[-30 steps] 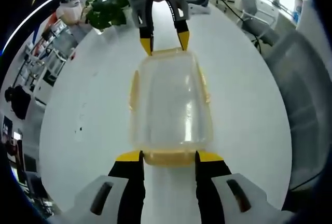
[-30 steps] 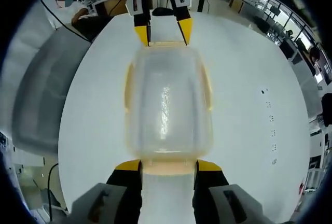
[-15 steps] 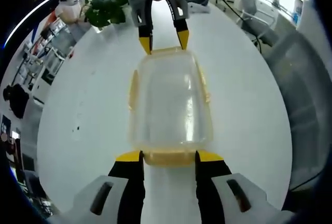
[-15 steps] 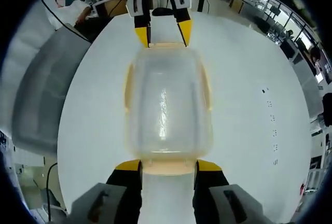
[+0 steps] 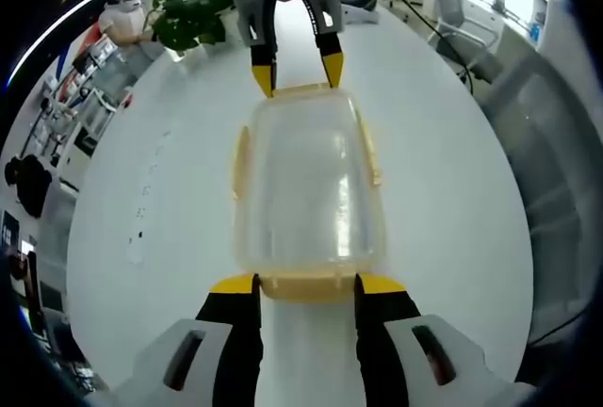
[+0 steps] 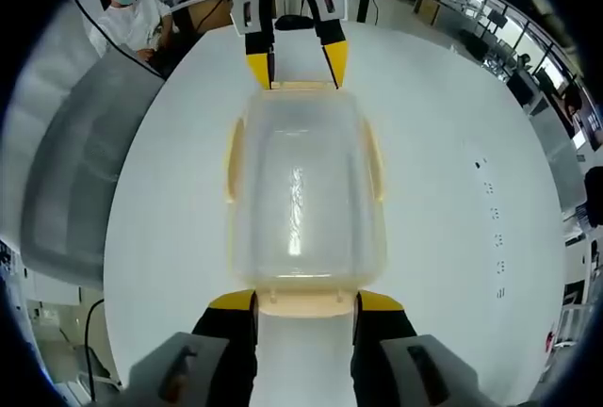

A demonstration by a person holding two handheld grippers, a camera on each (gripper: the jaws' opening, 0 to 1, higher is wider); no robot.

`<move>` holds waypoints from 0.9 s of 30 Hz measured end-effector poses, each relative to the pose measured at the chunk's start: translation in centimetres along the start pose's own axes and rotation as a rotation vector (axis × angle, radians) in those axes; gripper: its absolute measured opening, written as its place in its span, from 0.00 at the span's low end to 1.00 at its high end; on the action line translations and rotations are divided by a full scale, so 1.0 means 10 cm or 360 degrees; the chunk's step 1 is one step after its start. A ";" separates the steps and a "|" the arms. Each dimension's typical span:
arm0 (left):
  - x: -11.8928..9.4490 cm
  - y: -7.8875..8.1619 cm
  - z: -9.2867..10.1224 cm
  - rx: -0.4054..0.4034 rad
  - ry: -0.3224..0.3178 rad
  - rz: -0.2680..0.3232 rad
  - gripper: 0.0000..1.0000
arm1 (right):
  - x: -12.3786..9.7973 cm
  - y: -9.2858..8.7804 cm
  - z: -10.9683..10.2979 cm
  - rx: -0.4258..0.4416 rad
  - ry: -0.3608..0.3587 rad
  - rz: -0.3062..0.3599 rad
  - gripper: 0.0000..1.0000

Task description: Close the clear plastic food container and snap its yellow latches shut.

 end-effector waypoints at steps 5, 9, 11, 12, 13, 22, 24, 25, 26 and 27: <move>0.00 -0.02 0.02 0.0028 0.0020 0.0002 0.37 | -0.01 -0.03 -0.01 0.0010 -0.0013 0.0024 0.38; -0.02 -0.09 0.01 0.0042 0.0039 -0.0017 0.43 | -0.03 -0.08 -0.04 0.0049 -0.0011 0.0053 0.49; -0.05 -0.13 0.00 0.0046 0.0061 -0.0018 0.47 | -0.06 -0.12 -0.06 0.0037 -0.0016 0.0050 0.47; -0.09 -0.14 0.00 0.0027 0.0061 -0.0014 0.46 | -0.07 -0.13 -0.08 0.0054 -0.0014 0.0062 0.48; -0.11 -0.14 -0.01 -0.0012 0.0057 0.0003 0.45 | -0.09 -0.15 -0.09 0.0072 -0.0013 0.0067 0.48; -0.28 -0.01 -0.02 -0.0504 -0.0009 0.0210 0.50 | -0.25 -0.14 -0.12 0.0409 -0.0048 0.0283 0.42; -0.28 0.02 0.00 -0.0595 -0.0019 0.0207 0.49 | -0.27 -0.11 -0.10 0.0512 -0.0101 0.0326 0.41; -0.28 0.02 0.00 -0.0634 -0.0007 0.0199 0.48 | -0.28 -0.10 -0.11 0.0558 -0.0092 0.0342 0.41; -0.28 0.04 0.01 -0.0695 -0.0001 0.0202 0.47 | -0.28 -0.07 -0.11 0.0627 -0.0095 0.0381 0.41; -0.27 0.05 0.01 -0.0739 0.0001 0.0207 0.47 | -0.27 -0.06 -0.10 0.0672 -0.0115 0.0388 0.42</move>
Point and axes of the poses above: the point that each gripper's makers call its tool centre point, and the gripper's own axes: x roughly forward along the fingers, z roughly to its right, y roughly out of its top, the point moved 9 cm from there along -x, roughly backward along the fingers, and after that the axes turned 10 degrees about -z, right-handed, at the moved point
